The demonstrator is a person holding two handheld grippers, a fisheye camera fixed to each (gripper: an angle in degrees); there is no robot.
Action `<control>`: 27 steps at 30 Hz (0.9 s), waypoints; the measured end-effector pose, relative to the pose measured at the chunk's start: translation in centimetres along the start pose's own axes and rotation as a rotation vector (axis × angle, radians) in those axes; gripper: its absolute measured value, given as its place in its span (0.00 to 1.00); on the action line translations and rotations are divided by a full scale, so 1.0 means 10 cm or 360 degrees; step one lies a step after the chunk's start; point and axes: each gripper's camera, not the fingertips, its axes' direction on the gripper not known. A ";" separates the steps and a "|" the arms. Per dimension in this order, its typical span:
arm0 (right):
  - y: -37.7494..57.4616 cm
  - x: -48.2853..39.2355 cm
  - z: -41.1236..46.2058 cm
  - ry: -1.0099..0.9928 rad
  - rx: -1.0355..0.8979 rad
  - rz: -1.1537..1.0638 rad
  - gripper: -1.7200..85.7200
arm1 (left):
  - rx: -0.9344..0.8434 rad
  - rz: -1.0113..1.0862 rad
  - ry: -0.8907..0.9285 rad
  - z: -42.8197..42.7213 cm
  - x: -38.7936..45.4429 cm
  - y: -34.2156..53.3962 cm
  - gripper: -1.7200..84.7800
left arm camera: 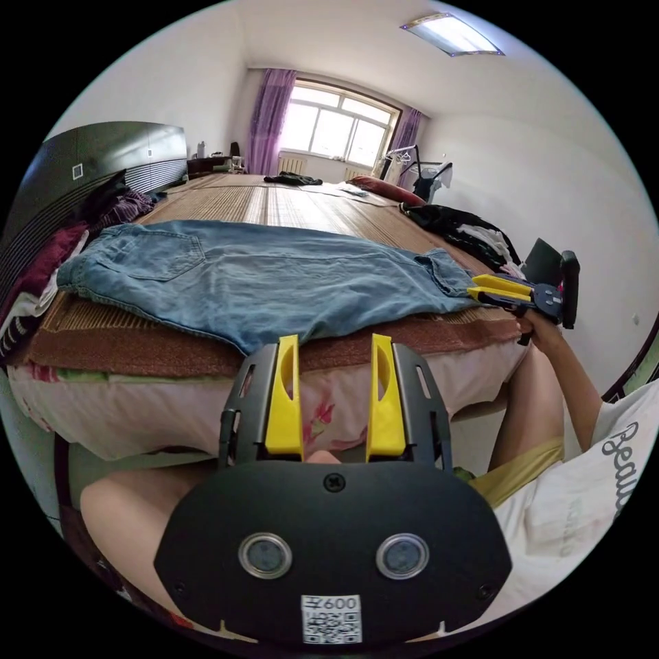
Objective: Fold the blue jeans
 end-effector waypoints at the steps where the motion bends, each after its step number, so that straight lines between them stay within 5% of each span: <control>1: -0.05 -0.06 0.04 -0.0005 -0.0023 -0.0063 0.10 | -0.0001 -0.0012 -0.0002 0.05 0.03 -0.02 0.18; 7: -0.21 -0.01 0.25 -0.0201 -0.0235 -0.0117 0.05 | -0.0004 -0.0020 -0.0044 0.18 0.29 -0.17 0.17; 15: -0.15 0.63 -0.39 -0.0072 0.0044 0.0235 0.01 | 0.0047 -0.0019 -0.0062 0.37 0.68 -0.35 0.16; 18: 0.06 1.17 -0.79 0.0047 0.0238 0.0654 0.01 | 0.0051 -0.0033 -0.0056 0.45 0.83 -0.45 0.15; 23: 0.98 2.24 -1.29 0.0297 0.0351 0.1866 0.01 | 0.0073 -0.0091 -0.0048 0.59 1.08 -0.65 0.13; 27: 1.24 2.66 -1.28 0.0276 0.0170 0.2051 0.01 | 0.0096 -0.0131 -0.0019 0.70 1.27 -0.80 0.12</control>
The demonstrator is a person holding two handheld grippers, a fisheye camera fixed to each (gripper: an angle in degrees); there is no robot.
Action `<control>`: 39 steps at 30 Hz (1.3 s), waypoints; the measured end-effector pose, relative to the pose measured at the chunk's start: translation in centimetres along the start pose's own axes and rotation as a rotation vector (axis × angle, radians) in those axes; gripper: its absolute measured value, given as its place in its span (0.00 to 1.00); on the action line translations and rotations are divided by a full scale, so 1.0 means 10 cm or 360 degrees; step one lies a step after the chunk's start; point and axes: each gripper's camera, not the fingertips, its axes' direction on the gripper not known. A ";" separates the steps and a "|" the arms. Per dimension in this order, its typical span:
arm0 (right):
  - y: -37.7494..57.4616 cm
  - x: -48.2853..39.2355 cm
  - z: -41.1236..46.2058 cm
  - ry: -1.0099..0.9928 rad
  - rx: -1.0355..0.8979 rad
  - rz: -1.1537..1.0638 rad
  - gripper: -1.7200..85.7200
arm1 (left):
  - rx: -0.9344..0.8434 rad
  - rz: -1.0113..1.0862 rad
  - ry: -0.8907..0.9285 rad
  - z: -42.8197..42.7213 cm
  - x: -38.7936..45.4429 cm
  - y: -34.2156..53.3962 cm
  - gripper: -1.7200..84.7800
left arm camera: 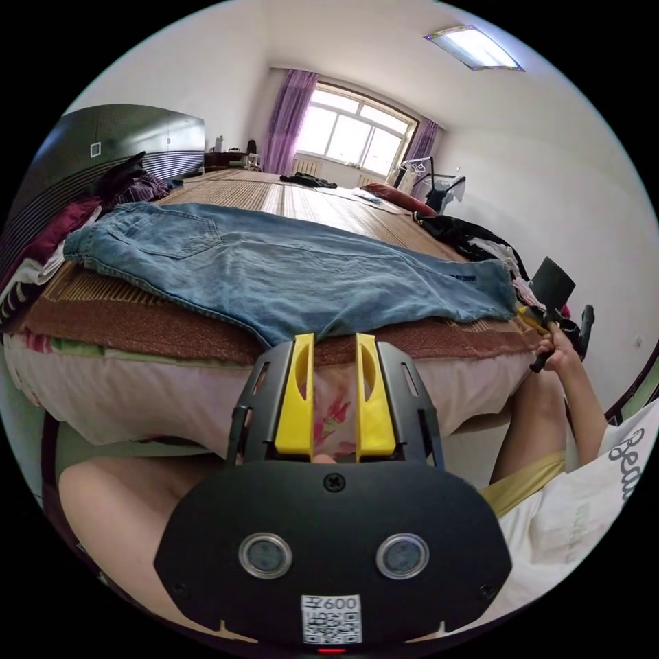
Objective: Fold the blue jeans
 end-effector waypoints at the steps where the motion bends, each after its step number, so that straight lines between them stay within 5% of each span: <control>1: -0.08 0.05 0.00 -0.0016 -0.0005 0.0025 0.01 | 0.0003 -0.0008 0.0010 0.04 0.07 -0.05 0.12; 9: -0.69 0.16 -0.22 -0.0050 0.0029 0.0006 0.01 | -0.0049 0.0137 0.0012 0.29 0.73 -0.49 0.13; 17: -1.30 0.15 -0.37 -0.0038 -0.0062 -0.0142 0.01 | -0.0152 0.0578 -0.0325 0.66 1.56 -1.11 0.16; 21: -1.47 0.24 -0.41 0.0216 -0.0124 -0.0182 0.01 | -0.0116 0.0522 -0.0343 0.76 1.72 -1.46 0.12; 25: -1.51 0.35 -0.81 -0.0035 0.0034 -0.0205 0.01 | -0.0076 0.0399 -0.0177 0.74 1.83 -1.97 0.15; 32: -1.43 0.27 -1.02 -0.0297 -0.0067 -0.0339 0.01 | 0.0189 0.0286 -0.0841 0.42 1.30 -3.78 0.20; 39: -1.26 0.20 -1.03 -0.0259 -0.0179 -0.0320 0.01 | -0.0182 -0.0166 -0.0658 0.93 -0.31 -6.10 0.22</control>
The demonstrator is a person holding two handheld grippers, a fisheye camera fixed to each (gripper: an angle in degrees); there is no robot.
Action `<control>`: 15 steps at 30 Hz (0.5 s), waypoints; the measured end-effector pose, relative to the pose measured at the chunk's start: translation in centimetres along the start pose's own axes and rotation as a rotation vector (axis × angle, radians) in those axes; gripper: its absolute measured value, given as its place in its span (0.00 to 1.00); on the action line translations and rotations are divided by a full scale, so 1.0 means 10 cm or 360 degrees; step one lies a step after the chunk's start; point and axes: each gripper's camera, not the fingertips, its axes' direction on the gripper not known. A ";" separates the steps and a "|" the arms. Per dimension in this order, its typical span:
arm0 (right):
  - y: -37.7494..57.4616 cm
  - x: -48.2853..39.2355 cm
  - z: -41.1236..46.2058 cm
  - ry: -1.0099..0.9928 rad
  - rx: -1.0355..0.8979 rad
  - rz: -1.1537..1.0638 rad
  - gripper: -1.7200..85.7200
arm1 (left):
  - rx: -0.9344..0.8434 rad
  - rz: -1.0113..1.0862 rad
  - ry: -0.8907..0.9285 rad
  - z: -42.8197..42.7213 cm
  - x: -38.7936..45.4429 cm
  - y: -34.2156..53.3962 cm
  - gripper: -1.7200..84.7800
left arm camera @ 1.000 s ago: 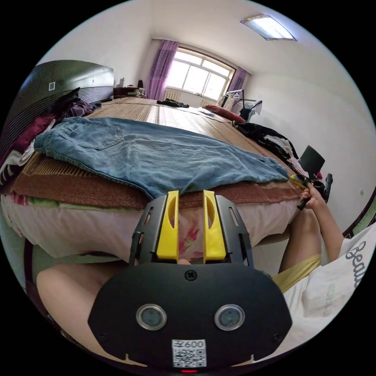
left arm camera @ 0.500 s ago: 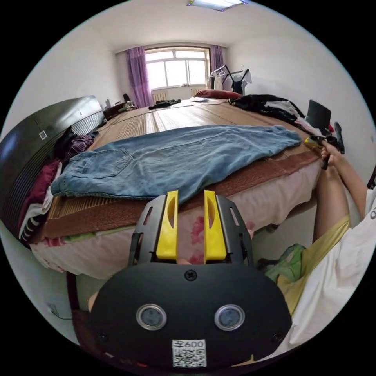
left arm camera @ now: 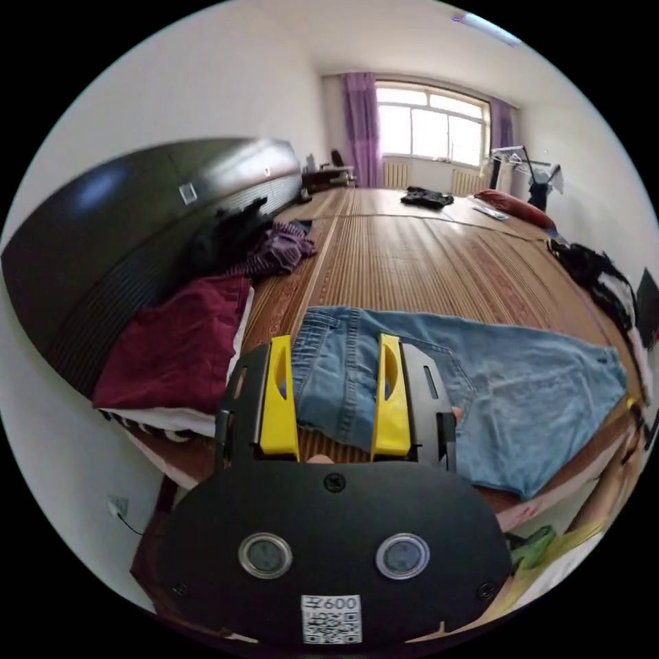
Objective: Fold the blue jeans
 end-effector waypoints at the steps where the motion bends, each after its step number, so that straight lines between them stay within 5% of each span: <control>1: 0.03 -0.01 -0.03 0.0005 0.0007 0.0008 0.01 | -0.0081 -0.0096 0.0115 0.18 -0.16 -0.32 0.22; 7: 0.12 0.04 -0.18 0.0104 0.0009 0.0040 0.01 | -0.0392 -0.0187 0.0362 0.77 -0.30 -1.31 0.16; 15: 0.18 0.07 0.01 0.0127 0.0026 0.0059 0.01 | -0.0059 0.0025 0.0444 0.10 0.10 -2.12 0.06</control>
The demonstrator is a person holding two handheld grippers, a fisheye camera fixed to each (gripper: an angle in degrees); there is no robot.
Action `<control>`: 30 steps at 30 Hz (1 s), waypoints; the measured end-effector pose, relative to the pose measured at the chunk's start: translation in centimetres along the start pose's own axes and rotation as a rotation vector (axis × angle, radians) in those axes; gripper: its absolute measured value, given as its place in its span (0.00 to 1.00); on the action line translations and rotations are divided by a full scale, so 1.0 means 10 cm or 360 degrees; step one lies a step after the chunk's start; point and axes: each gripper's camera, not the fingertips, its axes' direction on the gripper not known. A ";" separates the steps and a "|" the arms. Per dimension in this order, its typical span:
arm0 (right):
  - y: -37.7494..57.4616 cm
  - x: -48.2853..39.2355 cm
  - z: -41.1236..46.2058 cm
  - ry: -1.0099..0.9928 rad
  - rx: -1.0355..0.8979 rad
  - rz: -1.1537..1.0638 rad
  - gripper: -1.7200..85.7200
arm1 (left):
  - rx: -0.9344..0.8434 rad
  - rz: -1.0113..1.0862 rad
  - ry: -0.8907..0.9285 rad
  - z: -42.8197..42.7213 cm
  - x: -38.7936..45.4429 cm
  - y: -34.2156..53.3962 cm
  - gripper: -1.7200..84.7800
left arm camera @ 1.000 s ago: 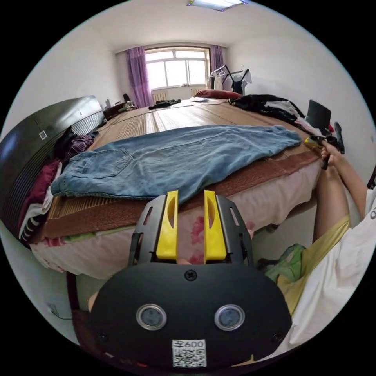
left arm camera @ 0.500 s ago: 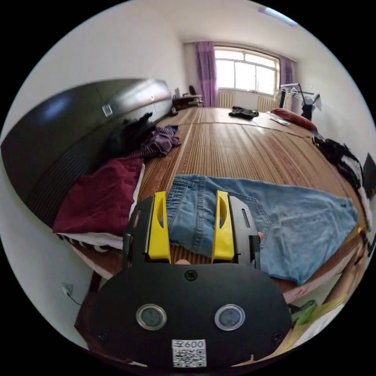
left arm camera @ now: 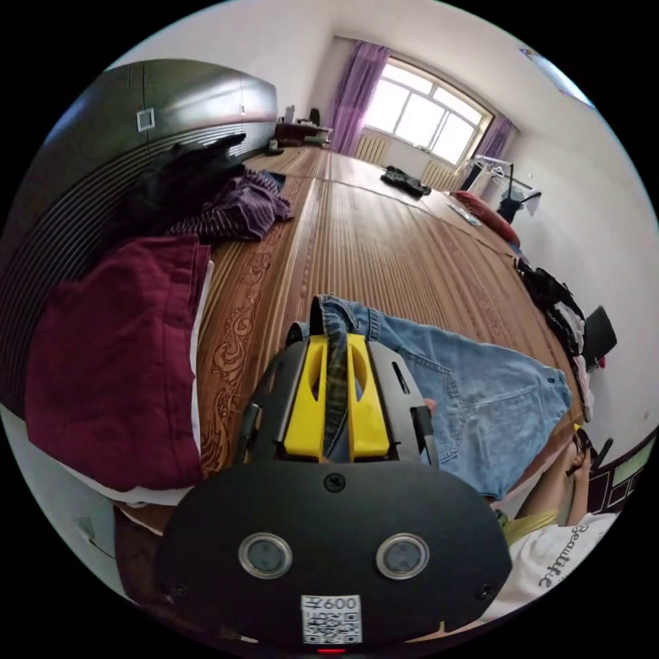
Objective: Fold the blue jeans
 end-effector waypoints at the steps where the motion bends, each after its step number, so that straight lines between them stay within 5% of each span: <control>1: 0.01 -0.05 0.09 0.0005 -0.0018 -0.0033 0.01 | 0.0032 0.0034 0.0027 -0.13 0.08 -0.13 0.05; 5: 0.11 -0.19 0.42 0.0055 -0.0092 -0.0152 0.01 | 0.0329 -0.0112 0.0117 -0.54 0.02 -0.42 0.04; 8: 0.22 -0.23 0.63 0.0059 -0.0106 -0.0187 0.01 | -0.0026 -0.0109 -0.0113 -0.07 0.01 -0.73 0.05; 13: 0.38 -0.29 0.80 0.0148 -0.0043 -0.0319 0.01 | -0.0082 -0.0212 -0.0157 0.19 -0.07 -1.06 0.06; 18: 0.58 -0.20 0.98 0.0317 -0.0016 -0.0428 0.01 | 0.0380 -0.0065 -0.0067 -0.19 0.14 -1.15 0.06; 22: 0.77 -0.09 1.30 0.0313 -0.0065 -0.0444 0.01 | -0.0206 -0.0194 -0.0389 0.67 -0.10 -1.38 0.08; 30: 1.03 -0.16 1.81 0.0353 0.0018 -0.0573 0.01 | -0.0254 -0.0222 -0.0475 1.01 -0.31 -1.53 0.18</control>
